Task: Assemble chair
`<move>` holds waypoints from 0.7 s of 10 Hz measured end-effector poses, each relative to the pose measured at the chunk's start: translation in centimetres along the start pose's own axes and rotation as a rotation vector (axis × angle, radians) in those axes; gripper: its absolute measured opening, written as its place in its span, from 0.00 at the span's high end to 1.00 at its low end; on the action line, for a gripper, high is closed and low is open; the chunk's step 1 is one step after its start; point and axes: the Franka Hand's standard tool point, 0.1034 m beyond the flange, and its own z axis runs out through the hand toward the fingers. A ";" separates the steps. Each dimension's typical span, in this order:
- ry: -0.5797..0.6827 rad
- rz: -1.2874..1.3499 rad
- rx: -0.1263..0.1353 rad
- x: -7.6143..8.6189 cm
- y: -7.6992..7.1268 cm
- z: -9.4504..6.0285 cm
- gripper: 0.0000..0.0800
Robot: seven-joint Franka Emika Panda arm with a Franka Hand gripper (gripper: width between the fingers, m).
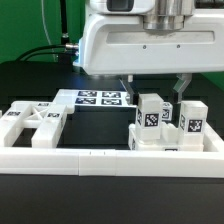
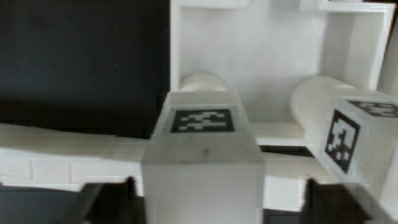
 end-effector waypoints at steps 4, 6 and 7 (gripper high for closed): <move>0.000 0.124 0.002 0.0 0.0 0.0 0.64; 0.012 0.357 0.009 -0.1 -0.2 0.1 0.64; 0.020 0.526 0.027 -0.3 -0.2 0.1 0.64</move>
Offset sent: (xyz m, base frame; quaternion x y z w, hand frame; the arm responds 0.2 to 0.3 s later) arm 0.0000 0.0000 0.0000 0.0000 0.0000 0.1296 0.9916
